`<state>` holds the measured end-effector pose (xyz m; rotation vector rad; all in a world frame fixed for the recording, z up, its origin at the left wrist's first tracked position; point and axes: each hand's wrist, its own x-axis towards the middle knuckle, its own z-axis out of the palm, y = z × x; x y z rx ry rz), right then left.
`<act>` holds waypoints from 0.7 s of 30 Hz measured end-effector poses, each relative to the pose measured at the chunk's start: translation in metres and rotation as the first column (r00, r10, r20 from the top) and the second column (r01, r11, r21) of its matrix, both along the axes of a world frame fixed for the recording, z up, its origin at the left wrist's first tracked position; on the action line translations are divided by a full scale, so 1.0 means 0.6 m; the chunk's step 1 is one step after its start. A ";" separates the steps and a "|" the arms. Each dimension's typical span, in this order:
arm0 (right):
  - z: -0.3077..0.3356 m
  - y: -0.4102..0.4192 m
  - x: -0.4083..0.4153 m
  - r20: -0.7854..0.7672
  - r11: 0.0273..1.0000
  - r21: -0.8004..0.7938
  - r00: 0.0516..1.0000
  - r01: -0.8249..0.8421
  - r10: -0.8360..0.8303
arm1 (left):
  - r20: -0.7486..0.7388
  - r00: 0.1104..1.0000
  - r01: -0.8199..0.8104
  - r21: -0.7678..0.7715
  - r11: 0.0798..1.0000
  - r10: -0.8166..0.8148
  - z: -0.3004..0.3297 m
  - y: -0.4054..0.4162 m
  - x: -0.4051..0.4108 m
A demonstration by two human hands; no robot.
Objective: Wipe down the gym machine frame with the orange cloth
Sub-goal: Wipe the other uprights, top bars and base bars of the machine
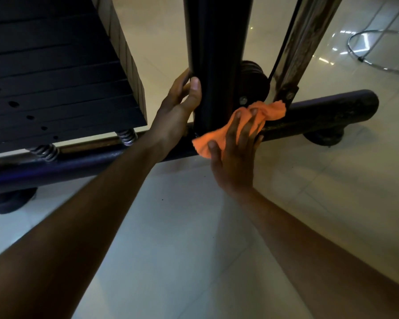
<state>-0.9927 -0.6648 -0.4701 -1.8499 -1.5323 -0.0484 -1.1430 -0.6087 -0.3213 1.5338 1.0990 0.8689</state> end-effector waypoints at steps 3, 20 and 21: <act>0.031 0.013 -0.060 -0.323 0.994 0.061 0.944 0.095 -0.070 | -0.056 0.998 0.024 0.000 1.000 -0.024 -0.022 0.007 -0.003; 0.009 0.012 -0.056 -0.147 0.989 -0.038 0.979 0.140 -0.144 | -0.082 0.993 0.081 -0.036 0.996 -0.083 -0.073 0.028 -0.020; 0.004 0.008 -0.043 -0.074 0.990 -0.052 0.989 0.128 -0.131 | -0.083 0.993 0.087 -0.032 0.996 -0.089 -0.072 0.027 -0.019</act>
